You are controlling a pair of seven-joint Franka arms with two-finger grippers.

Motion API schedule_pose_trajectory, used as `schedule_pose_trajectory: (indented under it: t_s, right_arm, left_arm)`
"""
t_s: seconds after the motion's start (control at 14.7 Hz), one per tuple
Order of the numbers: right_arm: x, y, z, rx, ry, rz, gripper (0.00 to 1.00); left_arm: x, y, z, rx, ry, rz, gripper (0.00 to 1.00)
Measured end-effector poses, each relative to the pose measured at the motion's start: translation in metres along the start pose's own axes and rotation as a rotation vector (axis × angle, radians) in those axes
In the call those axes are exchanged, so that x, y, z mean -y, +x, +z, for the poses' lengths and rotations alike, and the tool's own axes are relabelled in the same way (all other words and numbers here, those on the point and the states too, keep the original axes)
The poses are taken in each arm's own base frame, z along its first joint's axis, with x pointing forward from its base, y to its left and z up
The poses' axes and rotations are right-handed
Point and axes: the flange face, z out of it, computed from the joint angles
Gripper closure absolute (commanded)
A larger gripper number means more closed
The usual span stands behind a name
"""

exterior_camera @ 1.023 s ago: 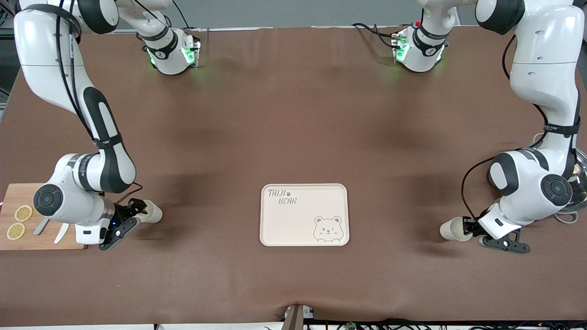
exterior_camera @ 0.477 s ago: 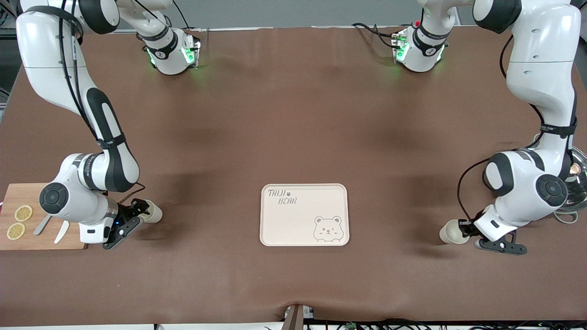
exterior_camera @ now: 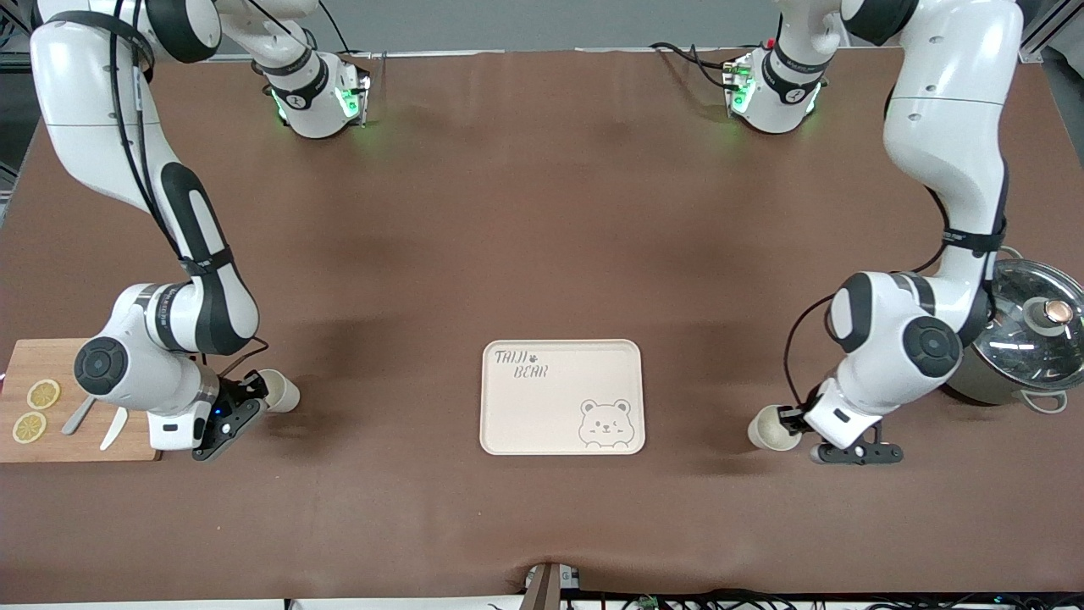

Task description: Place white IKEA cup upright on tray with both arms

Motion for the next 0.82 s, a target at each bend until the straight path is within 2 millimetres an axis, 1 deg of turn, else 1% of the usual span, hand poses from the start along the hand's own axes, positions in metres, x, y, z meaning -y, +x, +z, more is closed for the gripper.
schedule_pose_trajectory:
  t_s: [0.07,0.27,0.55,0.82]
  right_arm:
    - [0.0,0.0,0.0,0.0,0.0,-0.002,1.0]
    - [0.003,0.003,-0.004,0.0,0.004,-0.007,1.0]
    - [0.002,0.002,-0.003,-0.001,0.003,-0.006,1.0]
    - [0.002,0.002,-0.004,-0.001,0.006,0.0,1.0]
  left_arm:
    - [-0.014,-0.002,-0.001,0.001,-0.003,-0.02,1.0]
    - [-0.059,-0.012,-0.008,0.021,-0.007,-0.074,1.0]
    - [-0.117,-0.028,-0.018,0.022,0.003,-0.139,1.0]
    - [-0.162,-0.046,-0.018,0.032,0.003,-0.191,1.0]
